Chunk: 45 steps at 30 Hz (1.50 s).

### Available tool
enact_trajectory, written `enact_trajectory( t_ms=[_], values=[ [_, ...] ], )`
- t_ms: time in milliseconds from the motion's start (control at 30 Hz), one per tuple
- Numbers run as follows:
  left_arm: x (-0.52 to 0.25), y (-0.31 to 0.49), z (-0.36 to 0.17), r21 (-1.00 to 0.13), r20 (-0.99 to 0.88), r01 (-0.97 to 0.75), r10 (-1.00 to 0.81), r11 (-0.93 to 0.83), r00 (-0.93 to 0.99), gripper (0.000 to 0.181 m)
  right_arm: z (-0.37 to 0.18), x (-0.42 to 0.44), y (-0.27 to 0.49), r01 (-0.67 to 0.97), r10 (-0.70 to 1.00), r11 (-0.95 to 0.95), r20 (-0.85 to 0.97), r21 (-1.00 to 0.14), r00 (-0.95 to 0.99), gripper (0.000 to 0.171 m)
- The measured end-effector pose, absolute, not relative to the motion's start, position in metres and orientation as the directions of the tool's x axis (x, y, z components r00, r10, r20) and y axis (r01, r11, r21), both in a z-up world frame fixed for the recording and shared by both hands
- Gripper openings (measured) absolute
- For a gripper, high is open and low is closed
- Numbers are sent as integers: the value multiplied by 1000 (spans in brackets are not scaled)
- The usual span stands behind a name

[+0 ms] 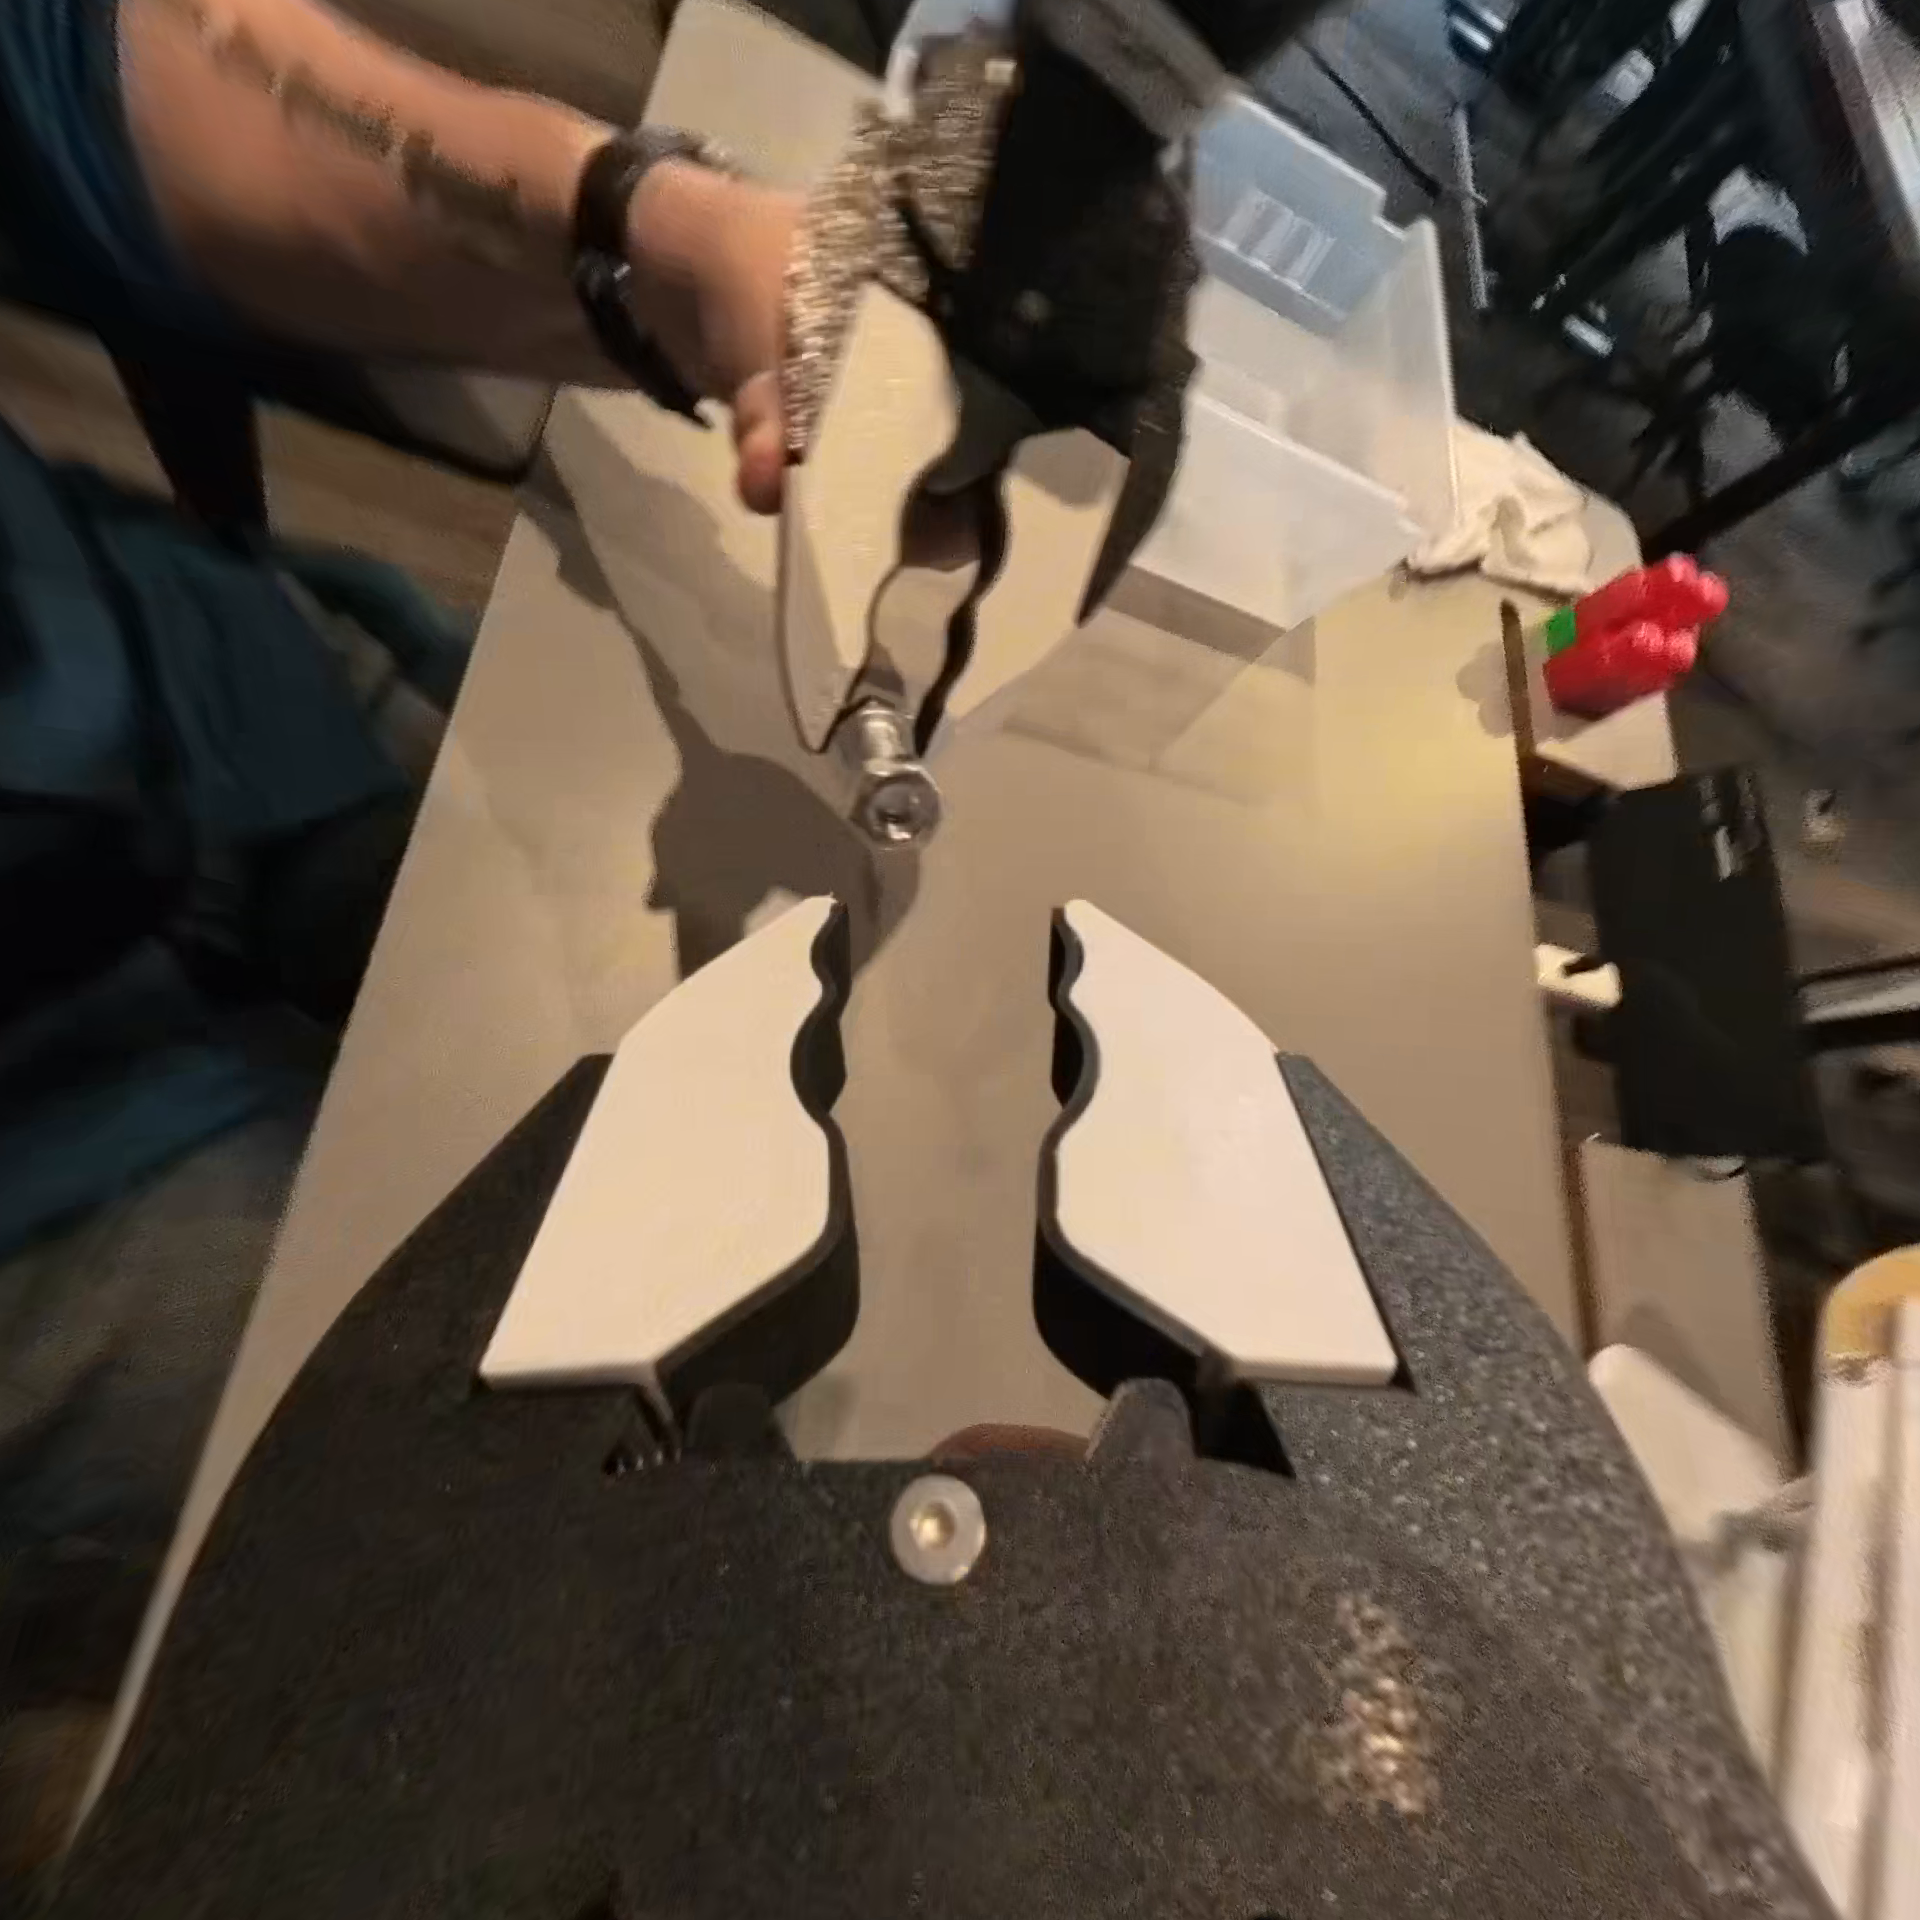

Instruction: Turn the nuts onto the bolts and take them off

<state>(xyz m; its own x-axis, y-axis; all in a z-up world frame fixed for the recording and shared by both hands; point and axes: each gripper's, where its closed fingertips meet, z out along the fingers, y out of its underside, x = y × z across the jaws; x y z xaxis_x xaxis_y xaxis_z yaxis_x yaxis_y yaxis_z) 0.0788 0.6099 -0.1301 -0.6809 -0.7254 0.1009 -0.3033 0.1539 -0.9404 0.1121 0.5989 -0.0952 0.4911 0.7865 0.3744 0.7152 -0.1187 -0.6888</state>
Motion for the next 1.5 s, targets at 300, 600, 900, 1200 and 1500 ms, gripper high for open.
enact_trajectory(
  t_ms=[300, 600, 900, 1200, 1500],
  values=[
    [76, 598, -135, -935, 182, -336, -654, 117, -735, 18, -97, 89, 594, 830, 815, 63, 509, -555, 278, 34],
    [74, 594, -136, -932, 204, -345, -625, 112, -753, 18, -108, 84, 589, 857, 840, 80, 497, -509, 217, 17],
    [78, 601, -140, -918, 91, -333, -707, 213, -701, 18, -112, 87, 593, 786, 868, -153, 299, -599, 397, 16],
    [83, 609, -139, -880, -116, -301, -782, 367, -612, 18, -110, 92, 593, 362, 653, -677, -297, -640, 697, 16],
    [86, 612, -138, -863, -185, -292, -796, 412, -577, 18, -111, 96, 594, 43, 426, -853, -647, -520, 632, 17]
  ],
)
